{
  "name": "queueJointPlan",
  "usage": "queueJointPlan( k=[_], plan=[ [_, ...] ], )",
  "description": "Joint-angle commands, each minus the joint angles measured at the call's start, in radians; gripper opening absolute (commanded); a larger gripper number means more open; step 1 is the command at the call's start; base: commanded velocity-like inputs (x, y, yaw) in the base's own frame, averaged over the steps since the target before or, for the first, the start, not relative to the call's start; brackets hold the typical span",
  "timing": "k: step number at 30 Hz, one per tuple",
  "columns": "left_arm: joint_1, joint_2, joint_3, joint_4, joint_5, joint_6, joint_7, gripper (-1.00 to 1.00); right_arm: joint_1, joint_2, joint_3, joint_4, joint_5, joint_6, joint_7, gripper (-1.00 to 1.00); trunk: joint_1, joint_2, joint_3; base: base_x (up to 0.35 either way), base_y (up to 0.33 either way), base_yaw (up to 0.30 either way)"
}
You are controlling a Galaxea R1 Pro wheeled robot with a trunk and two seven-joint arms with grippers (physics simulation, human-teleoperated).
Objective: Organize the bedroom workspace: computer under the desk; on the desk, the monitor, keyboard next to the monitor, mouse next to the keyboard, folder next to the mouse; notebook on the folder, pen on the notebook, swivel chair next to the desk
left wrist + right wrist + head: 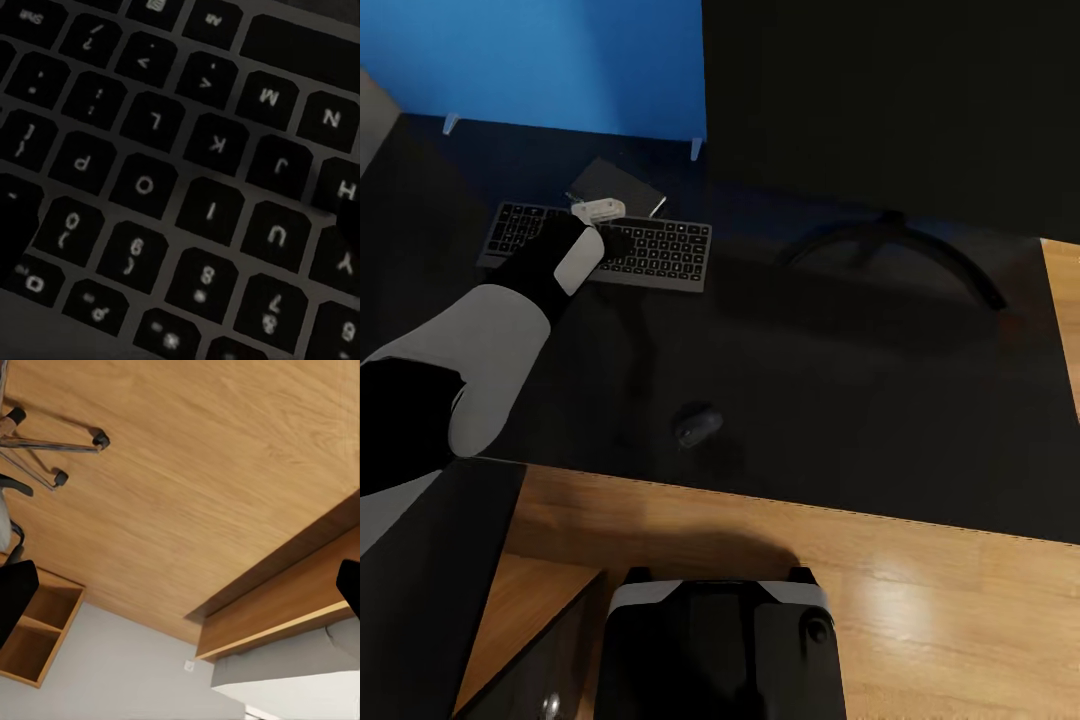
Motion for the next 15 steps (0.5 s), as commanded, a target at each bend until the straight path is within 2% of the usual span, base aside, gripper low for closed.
queueJointPlan(
  k=[1,5,9,12,15],
  plan=[
    [0.000,0.001,-0.007,0.015,0.021,0.003,0.008,1.00,0.000,-0.001,0.006,-0.001,-0.011,-0.002,0.001,1.00,0.000,-0.001,-0.001,-0.291,0.000,0.000],
    [0.000,0.001,-0.001,0.008,0.021,0.003,0.009,1.00,0.000,-0.001,0.006,-0.001,-0.011,-0.002,0.001,1.00,0.000,-0.001,-0.001,-0.240,0.000,0.000],
    [0.003,0.002,0.029,-0.042,0.017,0.016,0.010,1.00,0.000,-0.001,0.005,-0.001,-0.011,-0.001,0.001,1.00,0.000,-0.001,-0.001,-0.064,0.000,0.000],
    [0.005,0.002,0.035,-0.052,0.016,0.022,0.010,1.00,0.000,-0.001,0.005,-0.001,-0.011,-0.001,0.001,1.00,0.000,-0.001,-0.001,-0.075,0.000,0.000],
    [0.006,0.004,0.038,-0.056,0.015,0.028,0.010,1.00,0.000,-0.002,0.005,-0.001,-0.011,-0.001,0.001,1.00,0.000,-0.001,-0.001,-0.216,0.000,0.000]
  ],
)
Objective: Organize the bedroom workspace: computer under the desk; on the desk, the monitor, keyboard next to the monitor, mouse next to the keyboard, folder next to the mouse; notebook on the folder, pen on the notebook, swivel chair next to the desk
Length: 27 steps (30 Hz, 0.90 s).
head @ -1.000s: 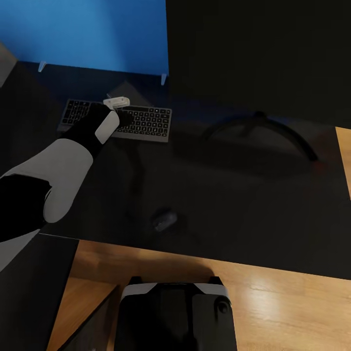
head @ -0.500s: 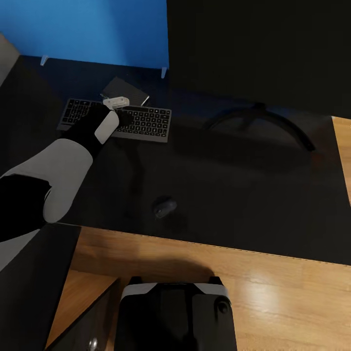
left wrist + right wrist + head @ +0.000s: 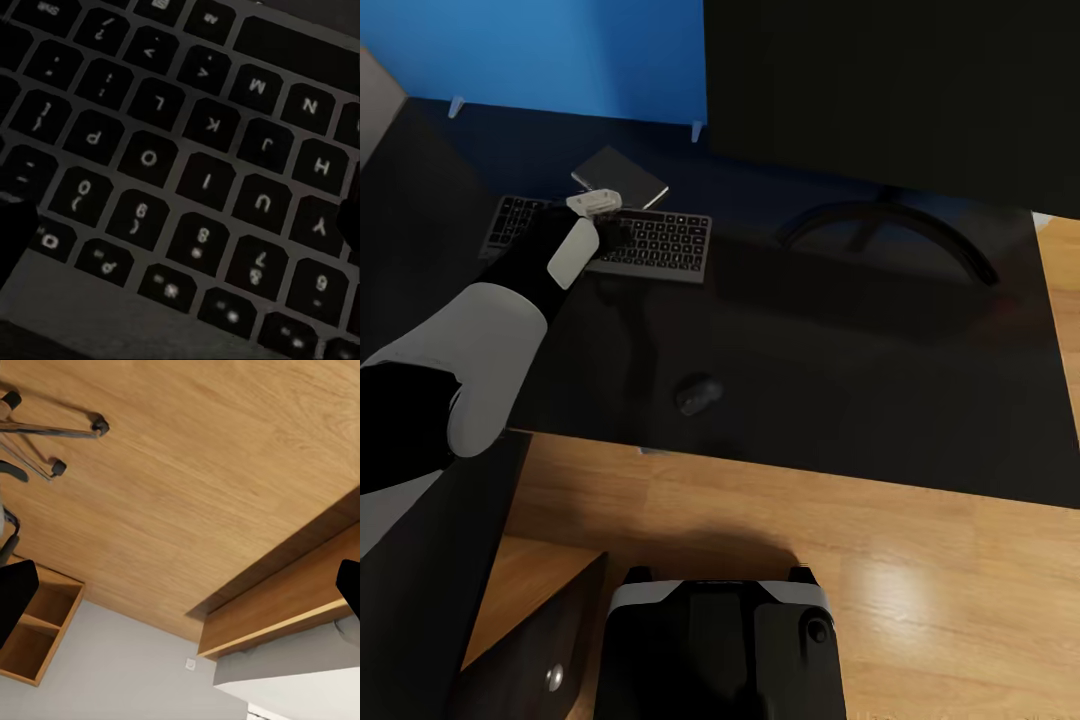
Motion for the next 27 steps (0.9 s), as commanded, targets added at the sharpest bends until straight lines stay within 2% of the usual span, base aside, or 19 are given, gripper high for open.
queueJointPlan(
  k=[1,6,12,17,21,27],
  plan=[
    [0.000,0.001,-0.008,-0.002,0.010,0.004,0.009,1.00,0.000,-0.001,0.005,-0.001,-0.011,-0.002,0.002,1.00,0.000,-0.002,-0.001,-0.275,0.000,0.000],
    [0.001,0.004,-0.007,-0.003,0.010,0.008,0.010,1.00,0.000,-0.002,0.005,-0.001,-0.011,-0.002,0.002,1.00,0.000,-0.002,-0.001,-0.174,0.000,0.000],
    [0.002,0.005,-0.007,-0.006,0.012,0.009,0.010,1.00,0.000,-0.002,0.005,-0.001,-0.010,-0.003,0.002,1.00,0.000,-0.002,-0.001,-0.027,0.000,0.000],
    [0.002,0.006,-0.006,-0.065,0.012,0.040,0.009,1.00,0.000,-0.002,0.005,-0.001,-0.008,-0.004,0.003,1.00,0.000,-0.002,-0.001,-0.002,0.000,0.000],
    [0.004,0.006,0.013,-0.088,0.011,0.053,0.010,1.00,0.000,-0.002,0.006,-0.001,-0.004,-0.004,0.003,1.00,0.000,-0.002,-0.001,0.150,0.000,0.000],
    [0.005,0.007,0.019,-0.092,0.010,0.055,0.010,1.00,0.000,-0.002,0.006,-0.001,-0.007,-0.004,0.003,1.00,0.000,-0.002,-0.001,0.304,0.000,0.000]
  ],
)
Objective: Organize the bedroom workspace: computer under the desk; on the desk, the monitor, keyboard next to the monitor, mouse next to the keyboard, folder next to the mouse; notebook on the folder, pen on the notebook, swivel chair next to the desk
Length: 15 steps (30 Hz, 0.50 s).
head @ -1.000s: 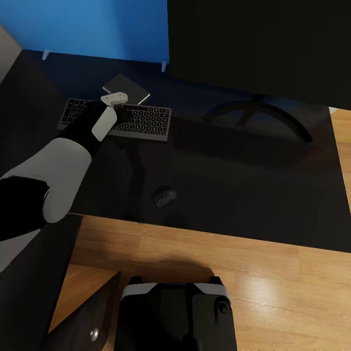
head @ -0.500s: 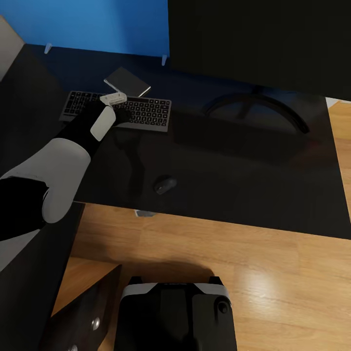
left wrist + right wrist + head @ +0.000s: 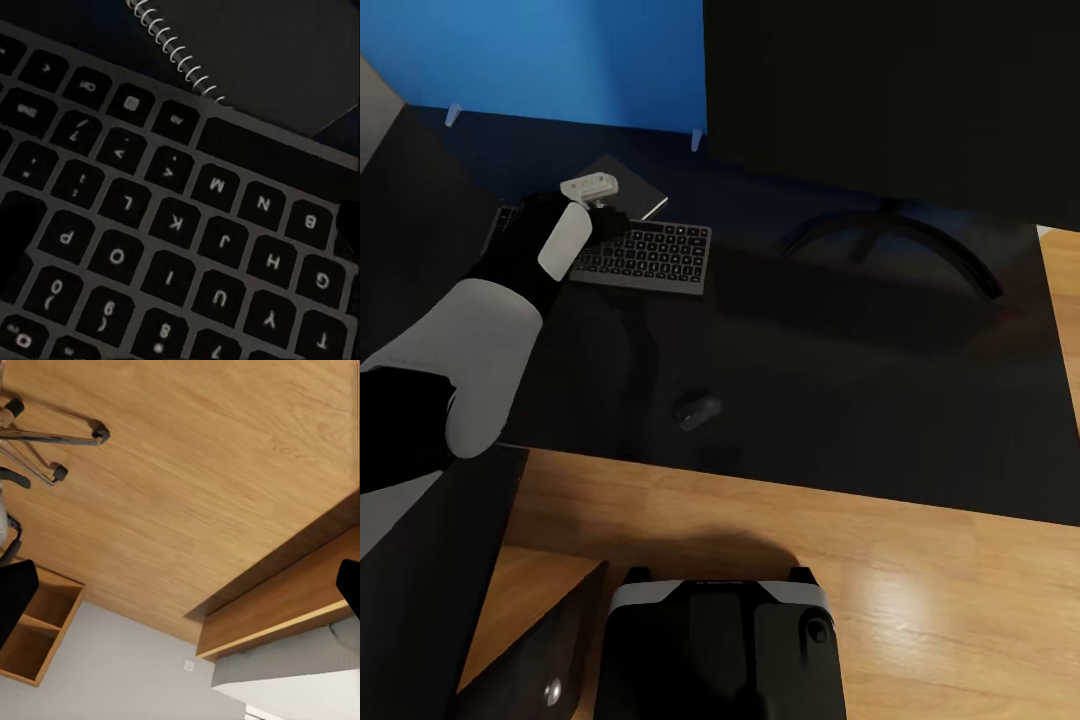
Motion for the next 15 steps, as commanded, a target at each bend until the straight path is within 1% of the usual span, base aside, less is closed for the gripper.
queueJointPlan(
  k=[1,4,10,15],
  plan=[
    [0.000,0.001,-0.006,-0.001,0.010,0.002,0.009,1.00,0.000,-0.001,0.005,-0.001,-0.011,-0.002,0.002,1.00,0.001,-0.001,-0.001,0.307,0.000,0.000],
    [0.005,0.001,-0.006,-0.001,0.010,0.002,0.009,1.00,0.000,-0.001,0.005,-0.001,-0.013,-0.001,0.001,1.00,0.001,-0.001,-0.001,0.166,0.000,0.000],
    [0.023,0.000,-0.007,-0.002,0.005,0.000,0.010,1.00,0.000,-0.001,0.005,-0.001,-0.013,-0.001,0.001,1.00,0.001,-0.001,-0.001,0.062,0.000,0.000],
    [0.029,-0.001,-0.007,-0.002,0.004,0.000,0.011,1.00,0.000,-0.001,0.005,-0.001,-0.014,-0.001,0.000,1.00,0.001,-0.001,-0.001,0.239,0.000,0.000]
  ],
)
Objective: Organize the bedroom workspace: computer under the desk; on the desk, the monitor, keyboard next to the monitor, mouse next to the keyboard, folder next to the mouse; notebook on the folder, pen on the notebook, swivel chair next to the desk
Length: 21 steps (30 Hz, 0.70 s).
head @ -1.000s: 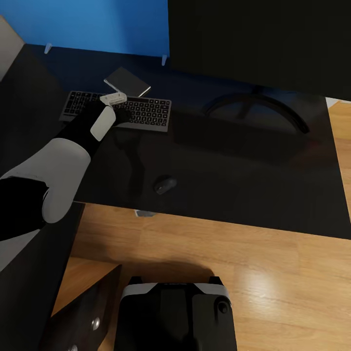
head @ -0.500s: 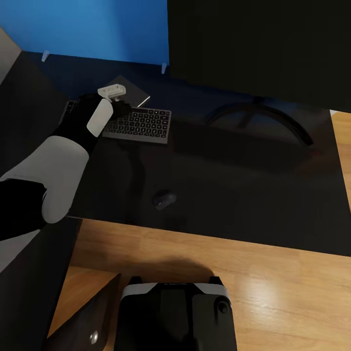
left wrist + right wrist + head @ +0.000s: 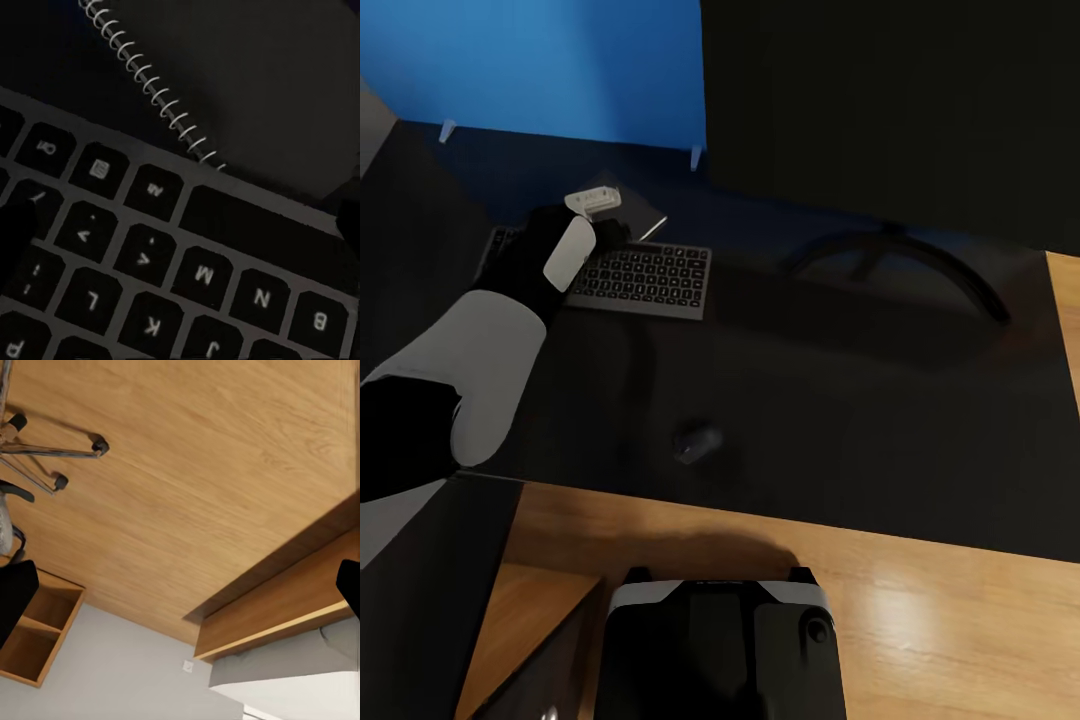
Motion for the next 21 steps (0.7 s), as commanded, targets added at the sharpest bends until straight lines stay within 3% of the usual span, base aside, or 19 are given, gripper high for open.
queueJointPlan(
  k=[1,8,21],
  plan=[
    [0.000,0.001,-0.006,-0.001,0.010,0.002,0.009,1.00,0.000,-0.001,0.005,-0.001,-0.011,-0.002,0.002,1.00,0.001,-0.002,-0.001,0.279,0.000,0.000],
    [0.001,0.001,-0.008,-0.002,0.009,0.001,0.009,1.00,0.000,-0.001,0.005,-0.001,-0.010,-0.002,0.002,1.00,0.001,-0.002,-0.001,0.124,0.000,0.000],
    [0.024,0.001,-0.011,-0.003,0.007,0.001,0.013,1.00,0.000,-0.001,0.005,-0.001,-0.009,-0.002,0.002,1.00,0.001,-0.002,-0.001,0.009,0.000,0.000]
  ],
)
